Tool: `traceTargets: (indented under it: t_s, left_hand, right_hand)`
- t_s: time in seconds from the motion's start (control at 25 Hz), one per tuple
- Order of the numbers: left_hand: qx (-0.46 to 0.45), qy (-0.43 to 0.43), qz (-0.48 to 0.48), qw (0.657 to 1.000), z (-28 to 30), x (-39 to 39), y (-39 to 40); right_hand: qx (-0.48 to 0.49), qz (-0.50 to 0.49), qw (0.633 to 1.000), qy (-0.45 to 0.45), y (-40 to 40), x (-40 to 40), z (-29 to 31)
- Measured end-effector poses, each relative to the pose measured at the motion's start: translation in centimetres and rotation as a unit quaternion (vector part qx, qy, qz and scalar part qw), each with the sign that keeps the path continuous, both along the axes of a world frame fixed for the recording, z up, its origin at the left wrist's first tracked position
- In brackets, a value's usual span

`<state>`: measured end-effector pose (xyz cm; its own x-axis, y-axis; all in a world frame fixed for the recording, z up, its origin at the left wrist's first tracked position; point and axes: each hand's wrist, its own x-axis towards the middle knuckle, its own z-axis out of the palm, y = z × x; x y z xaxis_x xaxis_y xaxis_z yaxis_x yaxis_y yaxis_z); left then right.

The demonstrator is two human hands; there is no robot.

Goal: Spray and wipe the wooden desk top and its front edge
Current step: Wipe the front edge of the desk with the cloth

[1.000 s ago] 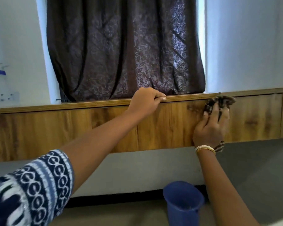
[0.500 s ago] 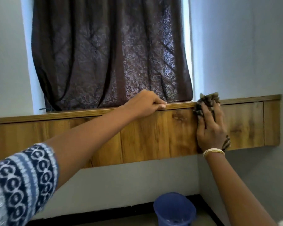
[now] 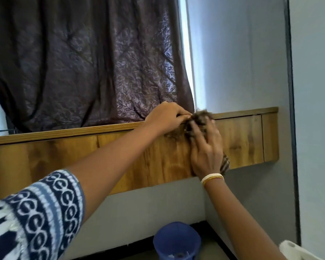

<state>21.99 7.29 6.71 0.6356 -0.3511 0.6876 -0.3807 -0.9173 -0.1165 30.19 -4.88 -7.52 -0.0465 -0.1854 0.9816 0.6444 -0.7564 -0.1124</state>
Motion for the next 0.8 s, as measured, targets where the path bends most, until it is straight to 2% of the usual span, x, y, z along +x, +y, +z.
traceTargets:
  t_s: [0.04,0.08,0.12,0.28,0.4,0.6,0.8]
  left_hand:
    - [0.009,-0.015,0.023,1.0,-0.3,0.0,-0.5]
    - [0.016,-0.03,0.042,0.999,-0.5,-0.1,-0.8]
    - [0.018,-0.041,0.053,0.998,-0.6,-0.2,-0.9]
    - [0.003,-0.031,0.035,0.999,-0.4,0.2,-1.0]
    - [-0.009,-0.029,0.021,0.999,-0.3,0.5,-1.4]
    - [0.0,-0.049,0.018,0.999,-0.3,1.2,-1.7]
    - [0.004,-0.06,0.012,0.998,-0.2,1.9,-2.2]
  right_hand:
    - [-0.07,-0.001,0.997,-0.023,-0.5,0.2,0.1]
    - [-0.1,-0.003,0.994,-0.033,-1.4,0.7,0.4]
    - [-0.089,-0.003,0.996,-0.03,-2.8,1.4,0.9]
    - [0.106,0.009,0.993,0.046,-10.0,5.2,1.8]
    - [0.19,0.016,0.978,0.081,-14.3,7.2,1.9]
    - [0.244,0.042,0.961,0.125,-15.0,7.6,2.3]
    - [0.222,0.042,0.97,0.093,-14.8,8.0,3.0]
